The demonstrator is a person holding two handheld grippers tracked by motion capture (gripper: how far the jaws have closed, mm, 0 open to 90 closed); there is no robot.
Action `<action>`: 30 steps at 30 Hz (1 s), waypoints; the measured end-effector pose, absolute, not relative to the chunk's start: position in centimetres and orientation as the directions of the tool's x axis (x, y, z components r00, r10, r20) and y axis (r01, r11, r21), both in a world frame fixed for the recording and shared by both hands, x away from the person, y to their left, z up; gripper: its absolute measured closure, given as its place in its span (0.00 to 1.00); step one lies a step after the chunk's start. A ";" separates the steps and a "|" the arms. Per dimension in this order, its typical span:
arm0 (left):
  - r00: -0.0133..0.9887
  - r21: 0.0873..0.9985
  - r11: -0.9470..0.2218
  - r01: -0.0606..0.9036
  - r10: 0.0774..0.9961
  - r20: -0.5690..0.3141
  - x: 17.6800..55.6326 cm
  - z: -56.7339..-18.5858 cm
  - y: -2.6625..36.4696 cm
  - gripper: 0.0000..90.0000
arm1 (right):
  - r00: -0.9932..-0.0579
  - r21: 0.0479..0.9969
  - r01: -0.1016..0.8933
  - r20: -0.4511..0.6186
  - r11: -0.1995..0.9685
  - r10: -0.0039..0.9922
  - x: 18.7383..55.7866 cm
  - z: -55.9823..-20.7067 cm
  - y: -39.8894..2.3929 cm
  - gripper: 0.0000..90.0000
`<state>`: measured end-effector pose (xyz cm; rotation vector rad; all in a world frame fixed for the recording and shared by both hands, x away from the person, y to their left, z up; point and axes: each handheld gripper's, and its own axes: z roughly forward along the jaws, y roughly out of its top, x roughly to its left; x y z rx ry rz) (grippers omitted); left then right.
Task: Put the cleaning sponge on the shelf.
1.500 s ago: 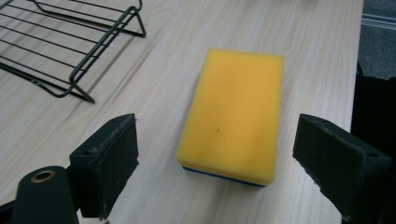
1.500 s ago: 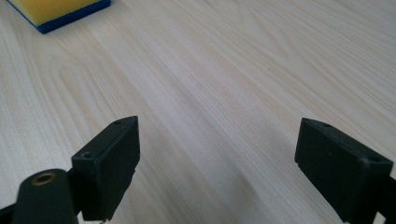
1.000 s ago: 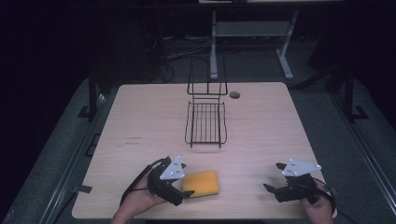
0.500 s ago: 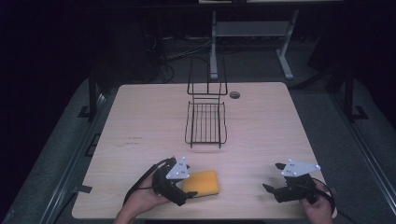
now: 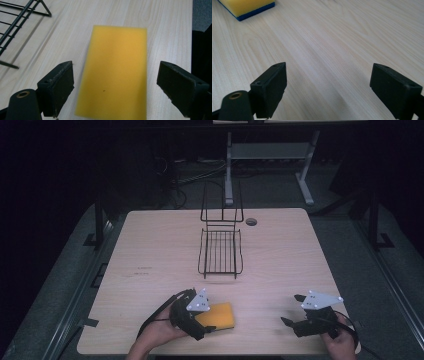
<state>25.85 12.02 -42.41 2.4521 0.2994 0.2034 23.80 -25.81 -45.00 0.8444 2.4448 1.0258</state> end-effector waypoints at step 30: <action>0.973 0.518 -0.839 0.167 0.224 0.049 27.1 -44.2 10.0 0.15 | -0.760 0.737 0.385 -0.089 0.556 0.644 23.7 -44.9 -25.6 0.15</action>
